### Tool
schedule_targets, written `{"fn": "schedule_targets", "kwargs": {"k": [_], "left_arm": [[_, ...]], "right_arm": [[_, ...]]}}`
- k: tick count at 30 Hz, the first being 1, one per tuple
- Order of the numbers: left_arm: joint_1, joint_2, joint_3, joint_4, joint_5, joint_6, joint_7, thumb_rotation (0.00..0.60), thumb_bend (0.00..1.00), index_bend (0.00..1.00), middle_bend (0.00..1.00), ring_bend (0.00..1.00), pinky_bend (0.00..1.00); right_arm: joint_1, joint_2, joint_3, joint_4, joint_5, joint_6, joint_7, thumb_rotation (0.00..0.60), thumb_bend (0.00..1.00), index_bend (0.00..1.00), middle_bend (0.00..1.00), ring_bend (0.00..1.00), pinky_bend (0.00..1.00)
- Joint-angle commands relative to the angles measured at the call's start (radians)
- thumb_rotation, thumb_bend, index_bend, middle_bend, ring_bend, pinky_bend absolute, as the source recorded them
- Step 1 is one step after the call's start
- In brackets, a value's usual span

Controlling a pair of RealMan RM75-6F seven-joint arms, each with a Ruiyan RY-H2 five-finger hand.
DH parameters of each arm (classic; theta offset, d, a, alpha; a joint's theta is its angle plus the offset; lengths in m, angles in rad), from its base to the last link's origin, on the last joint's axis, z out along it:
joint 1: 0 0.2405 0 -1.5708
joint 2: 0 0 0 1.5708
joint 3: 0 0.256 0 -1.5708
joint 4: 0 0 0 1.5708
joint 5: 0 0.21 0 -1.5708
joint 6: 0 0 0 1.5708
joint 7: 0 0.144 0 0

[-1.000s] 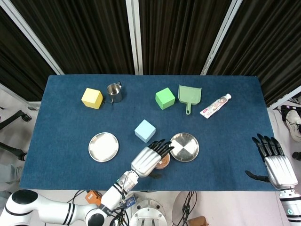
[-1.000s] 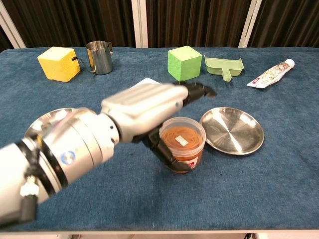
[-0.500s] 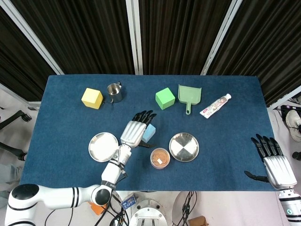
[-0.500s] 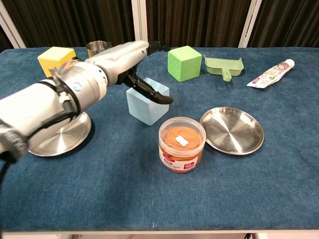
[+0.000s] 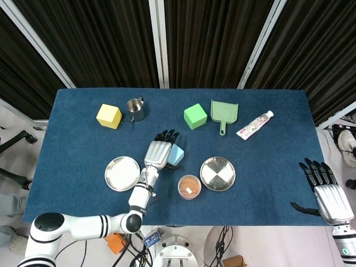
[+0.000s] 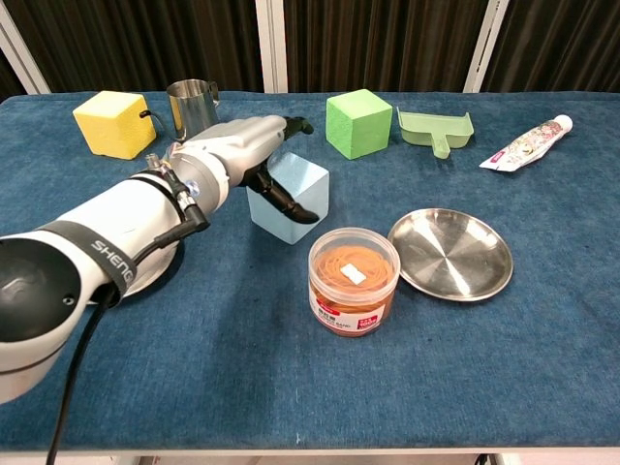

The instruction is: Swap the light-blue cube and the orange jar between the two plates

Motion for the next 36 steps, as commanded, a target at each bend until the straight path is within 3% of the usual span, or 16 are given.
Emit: {"fn": "schedule_targets", "kwargs": {"k": [1, 4, 6, 11, 17, 21, 25, 31, 33, 36], "left_arm": [[-0.008, -0.005, -0.002, 0.002, -0.027, 0.023, 0.019, 0.600, 0.10, 0.21, 0.14, 0.24, 0.49], [-0.009, -0.005, -0.002, -0.005, -0.017, 0.045, 0.008, 0.600, 0.20, 0.33, 0.30, 0.42, 0.66], [-0.006, -0.002, 0.006, -0.009, 0.010, 0.057, -0.012, 0.600, 0.27, 0.41, 0.38, 0.50, 0.71], [0.024, 0.063, 0.041, -0.099, 0.077, 0.097, -0.033, 0.600, 0.34, 0.47, 0.45, 0.55, 0.75], [0.139, 0.285, 0.153, -0.364, 0.188, 0.187, -0.028, 0.600, 0.35, 0.48, 0.46, 0.55, 0.75], [0.229, 0.409, 0.252, -0.443, 0.295, 0.267, -0.056, 0.600, 0.35, 0.48, 0.46, 0.55, 0.76], [0.298, 0.469, 0.322, -0.439, 0.349, 0.284, -0.148, 0.600, 0.34, 0.48, 0.46, 0.55, 0.75], [0.338, 0.449, 0.371, -0.352, 0.388, 0.251, -0.237, 0.600, 0.29, 0.46, 0.44, 0.52, 0.75], [0.340, 0.429, 0.370, -0.326, 0.387, 0.229, -0.257, 0.600, 0.26, 0.42, 0.41, 0.48, 0.72], [0.337, 0.408, 0.368, -0.298, 0.387, 0.206, -0.247, 0.600, 0.19, 0.34, 0.32, 0.35, 0.60]], "right_arm": [[-0.004, 0.001, 0.002, 0.003, -0.001, 0.007, 0.006, 0.482, 0.21, 0.00, 0.00, 0.00, 0.00], [-0.005, 0.002, 0.005, 0.004, 0.003, 0.005, 0.011, 0.481, 0.21, 0.00, 0.00, 0.00, 0.00], [-0.004, 0.003, 0.006, 0.003, 0.004, 0.000, 0.012, 0.483, 0.21, 0.00, 0.00, 0.00, 0.00], [-0.004, 0.003, 0.006, 0.003, 0.002, -0.008, 0.007, 0.482, 0.21, 0.00, 0.00, 0.00, 0.00], [-0.005, 0.003, 0.007, 0.001, 0.009, -0.017, 0.000, 0.483, 0.21, 0.00, 0.00, 0.00, 0.00], [-0.004, -0.003, 0.008, -0.006, 0.006, -0.020, -0.019, 0.483, 0.21, 0.00, 0.00, 0.00, 0.00], [-0.001, -0.012, 0.006, -0.015, 0.000, -0.030, -0.049, 0.483, 0.21, 0.00, 0.00, 0.00, 0.00], [0.001, -0.019, 0.004, -0.024, -0.002, -0.041, -0.074, 0.482, 0.21, 0.00, 0.00, 0.00, 0.00], [0.002, -0.020, 0.005, -0.025, -0.002, -0.043, -0.078, 0.482, 0.21, 0.00, 0.00, 0.00, 0.00], [0.001, -0.019, 0.004, -0.026, -0.003, -0.043, -0.075, 0.482, 0.21, 0.00, 0.00, 0.00, 0.00]]}}
